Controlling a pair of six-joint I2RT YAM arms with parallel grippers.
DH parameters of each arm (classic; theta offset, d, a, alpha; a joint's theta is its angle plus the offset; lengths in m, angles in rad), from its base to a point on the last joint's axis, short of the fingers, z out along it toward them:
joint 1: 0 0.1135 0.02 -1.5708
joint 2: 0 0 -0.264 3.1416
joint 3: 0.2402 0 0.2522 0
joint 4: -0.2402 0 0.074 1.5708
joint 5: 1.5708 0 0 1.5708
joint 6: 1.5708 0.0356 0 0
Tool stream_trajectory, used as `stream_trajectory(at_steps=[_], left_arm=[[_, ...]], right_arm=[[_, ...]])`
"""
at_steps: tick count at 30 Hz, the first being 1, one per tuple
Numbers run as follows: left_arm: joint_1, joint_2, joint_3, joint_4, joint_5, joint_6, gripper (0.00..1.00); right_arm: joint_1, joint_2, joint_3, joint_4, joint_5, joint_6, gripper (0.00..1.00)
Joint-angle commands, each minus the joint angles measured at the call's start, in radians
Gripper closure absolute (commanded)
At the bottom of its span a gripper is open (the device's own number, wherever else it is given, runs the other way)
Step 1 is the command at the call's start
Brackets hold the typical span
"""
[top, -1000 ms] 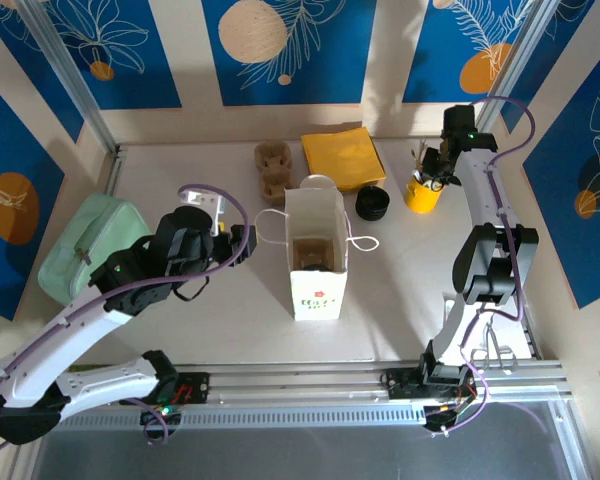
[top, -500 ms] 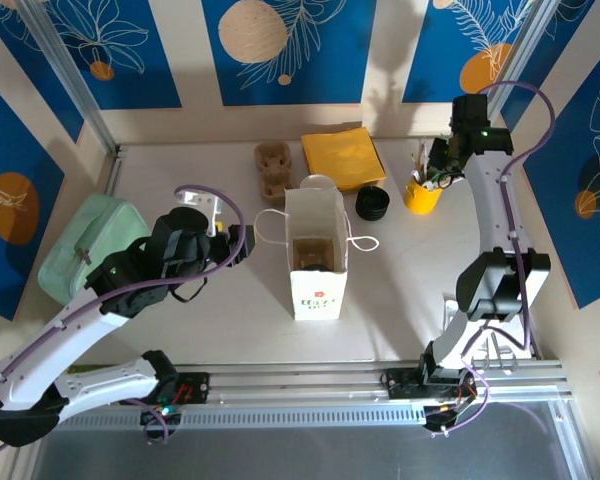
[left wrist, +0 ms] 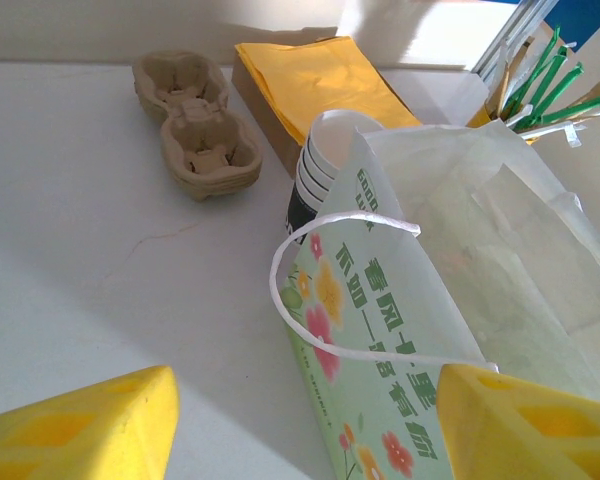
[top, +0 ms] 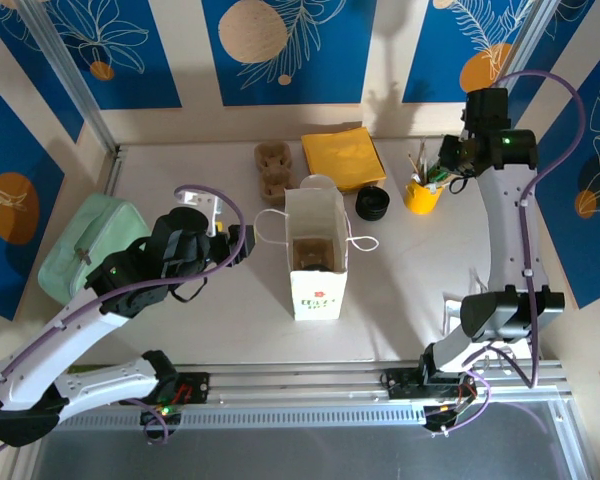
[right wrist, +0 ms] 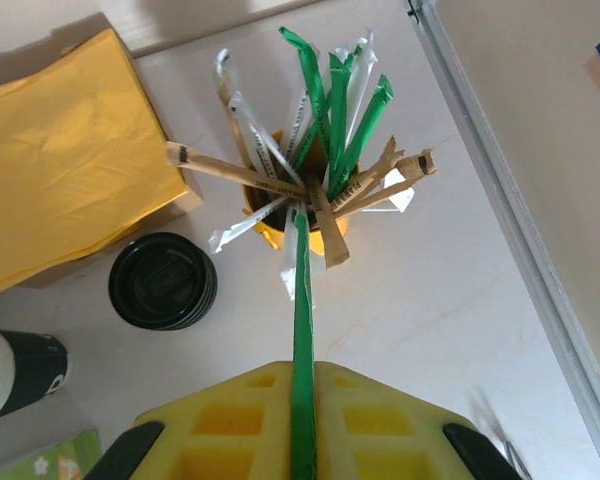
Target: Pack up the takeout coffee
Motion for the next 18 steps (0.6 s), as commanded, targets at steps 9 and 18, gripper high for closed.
stream_trajectory(at_steps=[9,18], left_arm=[[0.010,-0.001,0.009,-0.012,-0.025,0.005,0.31],[0.011,0.018,0.018,-0.024,-0.025,-0.006,0.32]], right_arm=[[0.104,-0.224,0.108,-0.141,-0.177,0.035,0.86],[0.279,-0.269,0.196,-0.235,-0.437,0.082,0.84]])
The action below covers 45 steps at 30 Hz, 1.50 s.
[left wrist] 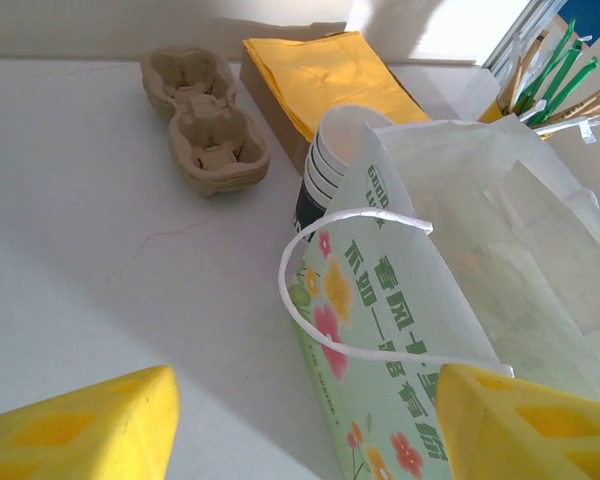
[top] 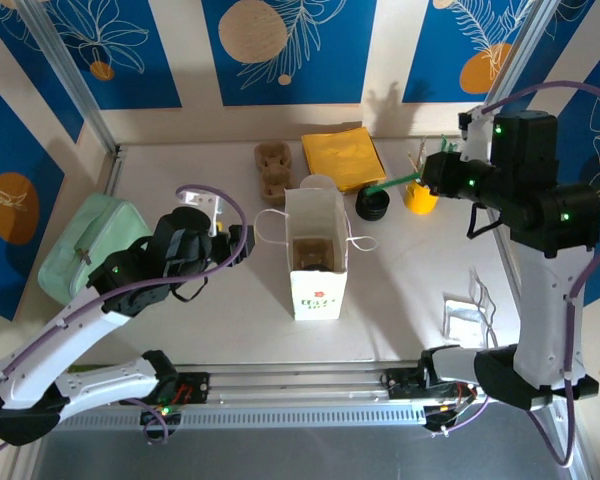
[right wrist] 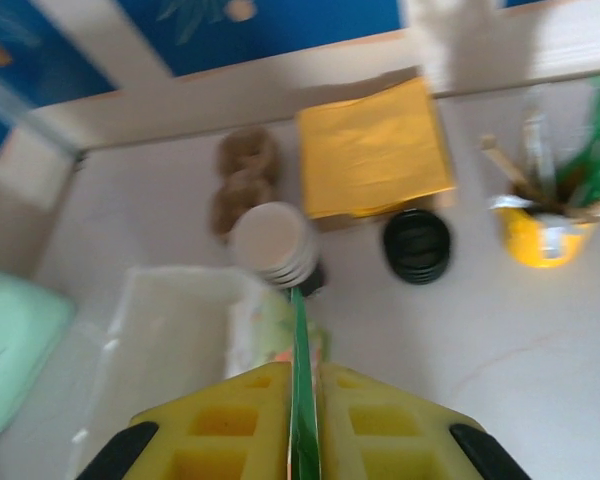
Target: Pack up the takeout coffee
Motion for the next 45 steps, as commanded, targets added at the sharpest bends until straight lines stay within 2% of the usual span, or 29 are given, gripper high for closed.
stream_trajectory(at_steps=[1,4,10,16,21,24,29,33,37,45], left_arm=[[0.010,0.007,0.018,-0.016,-0.013,-0.006,0.32],[0.011,0.008,0.013,-0.017,-0.008,-0.012,0.32],[0.011,0.006,0.001,-0.017,-0.002,-0.025,0.32],[0.011,0.005,-0.001,-0.013,0.001,-0.030,0.32],[0.011,0.010,-0.003,-0.009,0.007,-0.029,0.32],[0.010,0.011,-0.006,-0.008,0.004,-0.029,0.32],[0.010,0.011,-0.008,-0.003,0.006,-0.031,0.32],[0.011,0.009,-0.011,-0.005,0.006,-0.034,0.32],[0.011,0.004,-0.013,-0.006,0.007,-0.037,0.32],[0.011,0.001,-0.020,-0.004,0.007,-0.040,0.32]], right_arm=[[0.076,0.009,0.034,-0.075,-0.115,0.032,0.84],[0.156,0.012,0.038,-0.094,-0.110,0.048,0.85],[0.282,0.026,0.039,-0.092,0.009,0.064,0.88],[0.298,0.030,0.067,-0.077,0.056,0.070,0.88],[0.305,0.037,0.147,-0.110,0.151,0.070,0.88],[0.305,0.033,0.189,-0.110,0.162,0.068,0.88],[0.307,0.024,0.221,-0.080,0.129,0.074,0.87],[0.311,0.023,0.196,-0.028,0.047,0.085,0.87],[0.324,0.032,0.143,0.029,0.040,0.096,0.87],[0.429,0.131,0.042,0.113,0.256,0.071,0.87]])
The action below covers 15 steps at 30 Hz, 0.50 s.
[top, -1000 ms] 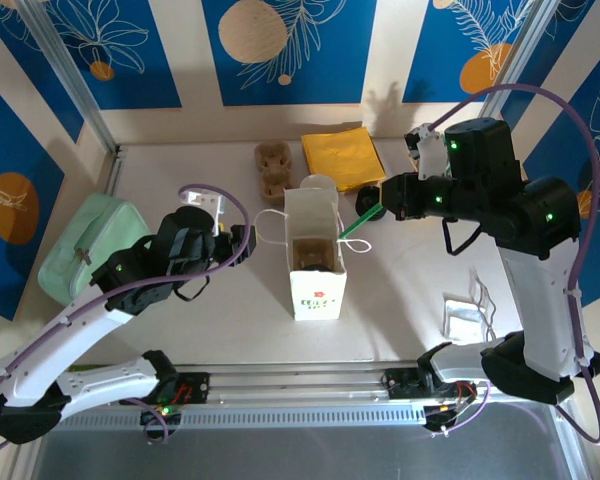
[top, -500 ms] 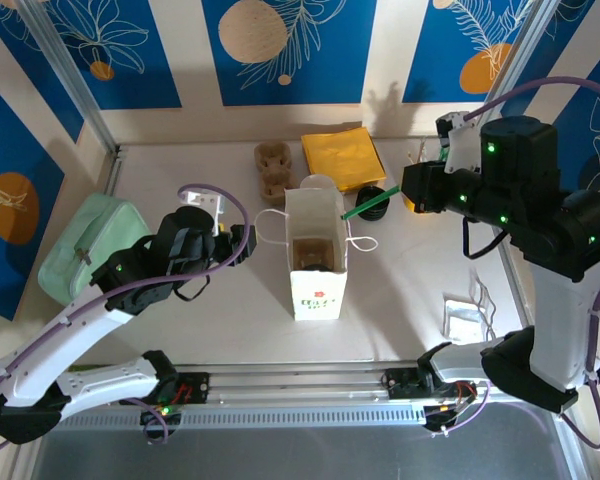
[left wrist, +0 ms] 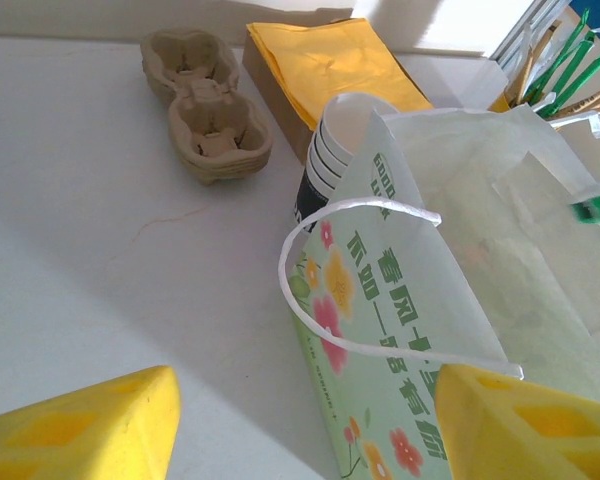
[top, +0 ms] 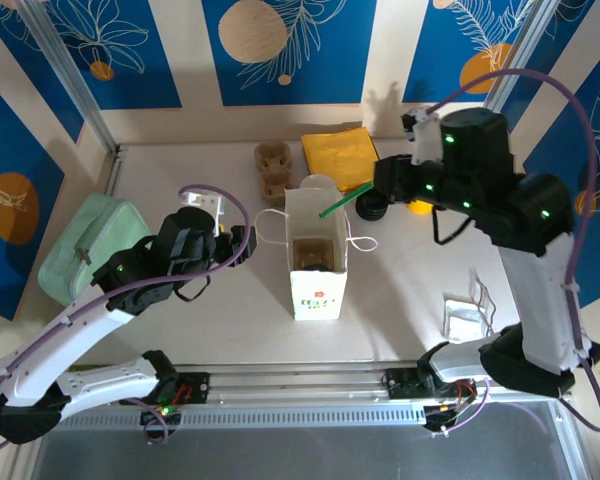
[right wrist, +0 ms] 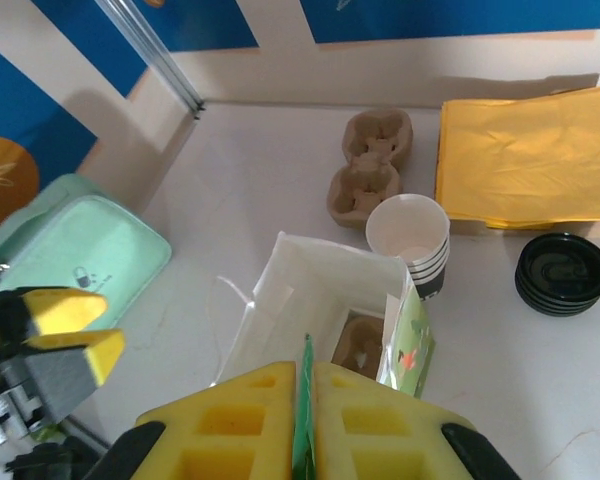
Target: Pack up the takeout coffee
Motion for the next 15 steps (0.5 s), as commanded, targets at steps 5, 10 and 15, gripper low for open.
stream_trajectory(at_steps=[5,10,15], left_arm=[[0.011,-0.006,-0.014,-0.002,0.001,-0.012,0.32],[0.010,-0.007,-0.017,0.002,0.007,-0.019,0.32],[0.011,-0.008,-0.021,0.001,0.008,-0.021,0.32]], right_arm=[[0.108,0.132,-0.074,0.107,0.157,-0.039,0.87],[0.138,0.236,-0.098,0.127,0.168,-0.043,0.87],[0.153,0.293,-0.158,0.186,0.131,-0.030,0.87]])
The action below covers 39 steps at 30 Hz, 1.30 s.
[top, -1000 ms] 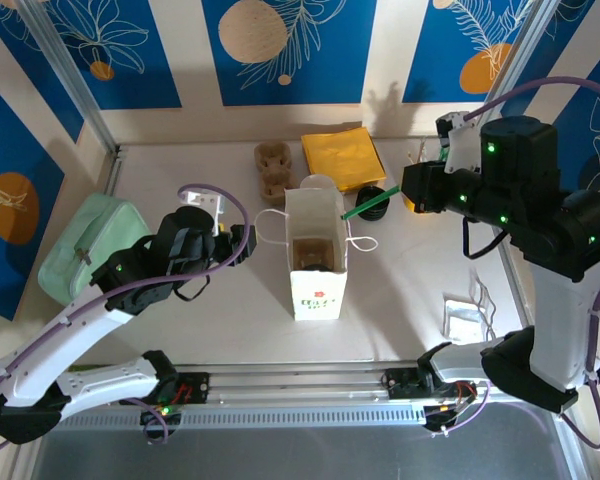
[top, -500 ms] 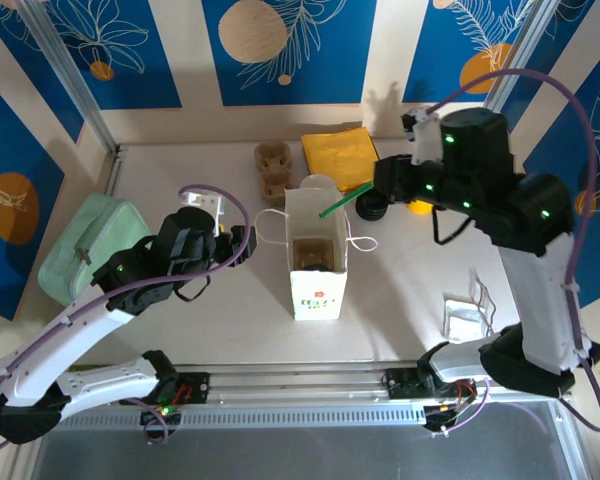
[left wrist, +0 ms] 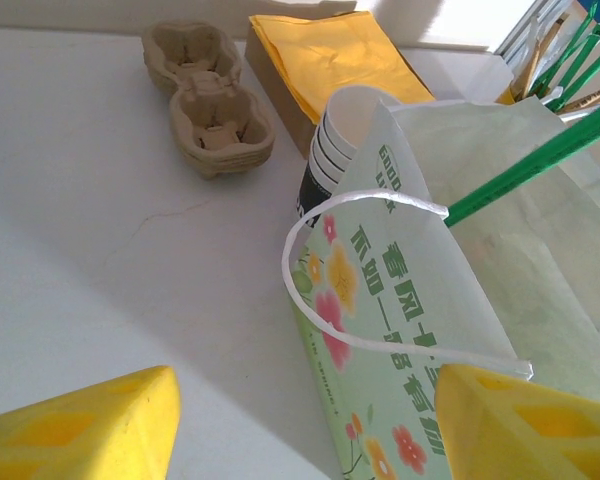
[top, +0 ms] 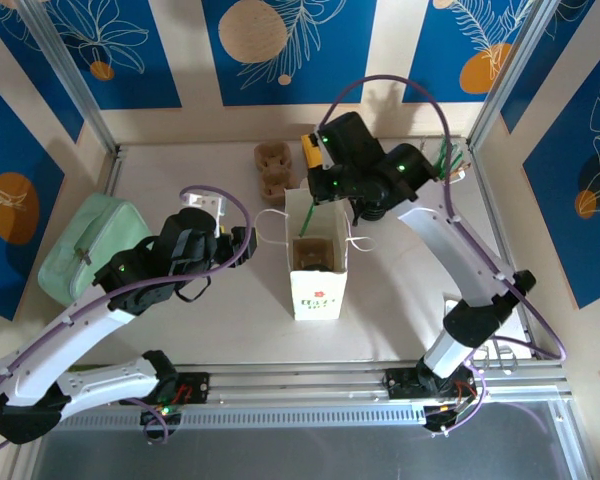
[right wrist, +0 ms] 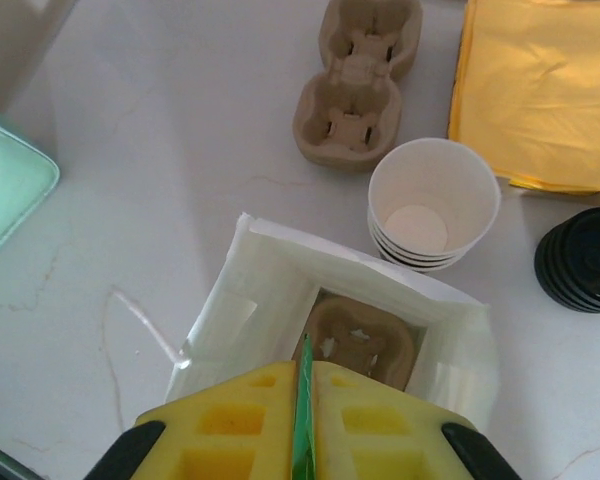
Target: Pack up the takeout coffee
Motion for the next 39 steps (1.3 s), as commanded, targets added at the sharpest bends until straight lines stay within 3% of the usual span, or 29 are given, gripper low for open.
stream_trajectory(at_steps=[1,7,15,22,28,33,39], left_arm=[[0.010,-0.009,-0.012,0.000,0.007,-0.014,0.32],[0.010,-0.010,-0.011,0.000,0.007,-0.016,0.32],[0.009,-0.009,-0.004,-0.007,0.003,-0.018,0.32],[0.010,-0.005,0.004,-0.010,0.007,-0.020,0.32],[0.011,-0.002,0.006,-0.016,-0.017,-0.017,0.32],[0.010,-0.008,0.016,-0.050,-0.078,-0.008,0.31],[0.012,-0.035,0.001,-0.069,-0.170,0.026,0.21]], right_arm=[[0.016,0.022,-0.026,0.050,-0.003,0.003,0.87],[0.031,0.076,-0.017,0.029,0.001,0.021,0.82],[0.034,0.055,0.053,-0.012,0.055,-0.021,0.60],[-0.002,0.013,0.055,-0.012,0.157,-0.098,0.54],[-0.113,-0.013,0.007,0.067,0.171,-0.169,0.45],[-0.266,0.010,-0.075,0.195,0.070,-0.164,0.42],[-0.373,0.124,-0.068,0.280,-0.004,-0.141,0.37]])
